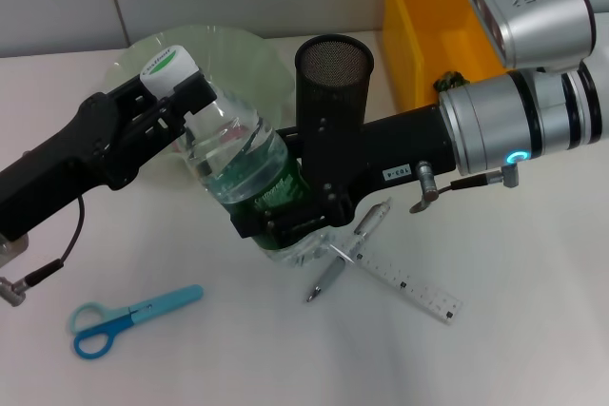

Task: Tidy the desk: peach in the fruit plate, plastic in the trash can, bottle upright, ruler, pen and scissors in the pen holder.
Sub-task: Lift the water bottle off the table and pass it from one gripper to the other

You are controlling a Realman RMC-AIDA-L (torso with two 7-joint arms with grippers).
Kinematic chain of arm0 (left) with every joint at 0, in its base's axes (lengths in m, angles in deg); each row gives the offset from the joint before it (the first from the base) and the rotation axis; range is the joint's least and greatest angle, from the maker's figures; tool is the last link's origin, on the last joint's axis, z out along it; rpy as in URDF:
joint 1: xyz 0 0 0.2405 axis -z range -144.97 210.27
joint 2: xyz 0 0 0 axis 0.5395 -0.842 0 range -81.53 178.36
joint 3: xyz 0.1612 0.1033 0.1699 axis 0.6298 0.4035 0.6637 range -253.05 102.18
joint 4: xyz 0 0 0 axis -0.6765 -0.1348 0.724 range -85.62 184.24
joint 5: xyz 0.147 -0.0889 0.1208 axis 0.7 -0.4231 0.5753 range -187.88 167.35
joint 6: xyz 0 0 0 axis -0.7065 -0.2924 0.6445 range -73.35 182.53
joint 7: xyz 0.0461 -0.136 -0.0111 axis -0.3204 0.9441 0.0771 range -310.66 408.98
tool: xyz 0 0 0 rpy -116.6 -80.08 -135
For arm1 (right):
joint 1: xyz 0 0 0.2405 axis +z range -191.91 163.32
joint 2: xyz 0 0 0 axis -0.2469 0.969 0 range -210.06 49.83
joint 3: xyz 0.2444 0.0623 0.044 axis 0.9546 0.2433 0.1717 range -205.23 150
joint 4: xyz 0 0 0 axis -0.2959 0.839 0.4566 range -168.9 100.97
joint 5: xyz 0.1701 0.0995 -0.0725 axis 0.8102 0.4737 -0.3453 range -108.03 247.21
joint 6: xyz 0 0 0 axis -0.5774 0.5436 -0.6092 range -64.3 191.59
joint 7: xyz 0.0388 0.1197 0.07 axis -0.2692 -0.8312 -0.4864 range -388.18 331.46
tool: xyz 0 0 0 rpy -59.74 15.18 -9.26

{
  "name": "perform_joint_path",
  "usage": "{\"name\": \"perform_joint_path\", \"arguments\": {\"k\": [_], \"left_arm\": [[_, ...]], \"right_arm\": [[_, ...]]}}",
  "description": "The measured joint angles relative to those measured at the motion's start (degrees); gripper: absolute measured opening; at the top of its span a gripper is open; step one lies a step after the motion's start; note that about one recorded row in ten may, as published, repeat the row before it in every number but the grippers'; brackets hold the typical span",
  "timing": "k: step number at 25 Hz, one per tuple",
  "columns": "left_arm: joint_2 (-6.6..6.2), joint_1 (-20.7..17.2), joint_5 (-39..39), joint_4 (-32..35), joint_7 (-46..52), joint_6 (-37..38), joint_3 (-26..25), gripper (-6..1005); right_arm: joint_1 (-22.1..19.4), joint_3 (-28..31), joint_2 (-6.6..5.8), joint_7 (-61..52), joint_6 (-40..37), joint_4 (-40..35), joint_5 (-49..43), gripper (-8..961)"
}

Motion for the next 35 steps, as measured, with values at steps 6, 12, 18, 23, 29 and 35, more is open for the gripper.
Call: {"name": "perform_joint_path", "arguments": {"k": [6,12,18,23,29,35], "left_arm": [[0.0,0.2,-0.2,0.0,0.0,0.0,-0.3,437],[0.0,0.6,-0.3,0.0,0.0,0.0,-0.4,438],[0.0,0.8,-0.9,0.0,0.1,0.0,-0.5,438],[0.0,0.8,-0.9,0.0,0.1,0.0,-0.5,438],[0.03,0.8,-0.9,0.0,0.1,0.0,-0.5,437],[0.09,0.8,-0.9,0.0,-0.2,-0.2,-0.1,437]], "right_arm": [[0.0,0.0,-0.04,0.0,0.0,0.0,-0.2,769],[0.0,-0.1,-0.09,0.0,-0.1,0.4,-0.9,768],[-0.2,-0.2,-0.09,0.0,-0.1,0.9,-1.6,768],[-0.5,-0.2,-0.04,0.0,0.0,1.3,-2.0,768],[-0.7,-0.7,-0.01,0.0,0.4,2.1,-2.9,768],[-1.3,-0.8,0.0,0.0,0.4,2.5,-3.0,768]]}}
